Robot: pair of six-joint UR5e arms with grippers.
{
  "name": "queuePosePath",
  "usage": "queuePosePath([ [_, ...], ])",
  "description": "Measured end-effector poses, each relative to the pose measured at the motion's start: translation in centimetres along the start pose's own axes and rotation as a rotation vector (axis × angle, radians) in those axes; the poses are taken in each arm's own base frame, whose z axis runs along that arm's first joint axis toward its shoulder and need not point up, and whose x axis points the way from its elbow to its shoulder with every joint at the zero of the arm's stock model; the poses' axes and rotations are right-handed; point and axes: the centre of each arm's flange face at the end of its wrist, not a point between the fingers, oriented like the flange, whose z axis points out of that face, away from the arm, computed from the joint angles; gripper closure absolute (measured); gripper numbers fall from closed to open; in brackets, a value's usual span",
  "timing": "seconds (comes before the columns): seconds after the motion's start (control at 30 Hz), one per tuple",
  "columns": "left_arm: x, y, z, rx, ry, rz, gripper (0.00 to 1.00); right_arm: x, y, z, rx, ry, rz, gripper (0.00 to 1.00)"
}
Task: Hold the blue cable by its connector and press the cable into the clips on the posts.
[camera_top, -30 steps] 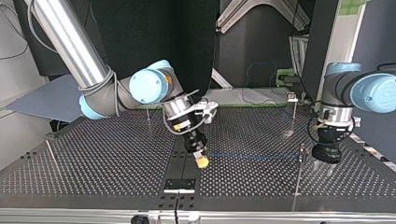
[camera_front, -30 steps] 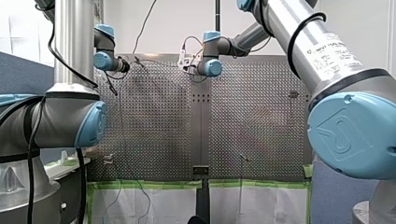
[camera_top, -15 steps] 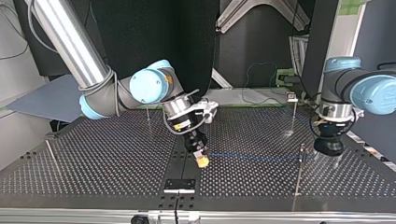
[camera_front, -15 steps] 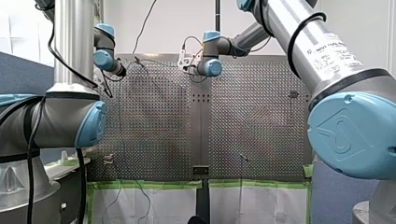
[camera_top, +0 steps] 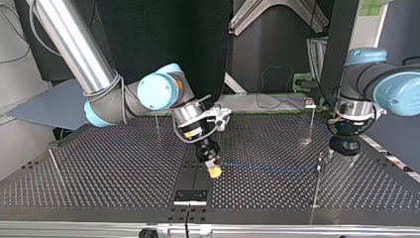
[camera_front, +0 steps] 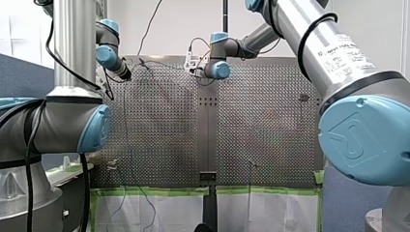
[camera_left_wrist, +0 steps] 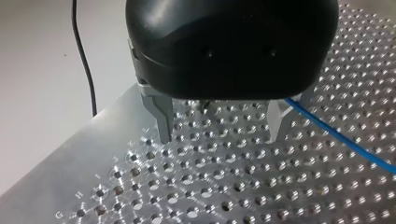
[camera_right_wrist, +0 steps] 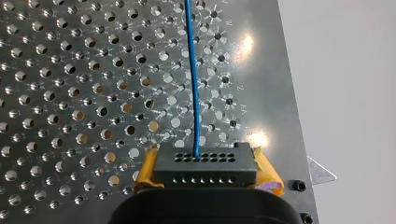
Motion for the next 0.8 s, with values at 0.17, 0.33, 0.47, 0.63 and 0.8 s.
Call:
queuePosePath([
  [0.17,0.5,-0.4,-1.9,0.013,0.018,-0.002,0.0,0.0,0.0,0.0,0.0,0.002,-0.001,1.0],
  [0.33,0.6,-0.8,-3.5,0.036,0.023,-0.006,0.0,0.0,0.0,0.0,0.0,0.0,-0.001,1.0],
  [0.47,0.5,-1.6,-4.6,0.071,0.023,-0.018,0.0,0.0,0.0,0.0,0.001,0.0,-0.002,1.0],
  [0.63,-0.1,-2.7,-5.8,0.103,0.014,-0.014,0.0,0.0,-0.1,0.0,0.002,0.0,-0.001,1.0],
  [0.8,-0.8,-3.6,-6.7,0.123,-0.004,0.0,0.0,0.0,-0.2,0.0,0.002,-0.001,-0.001,1.0],
])
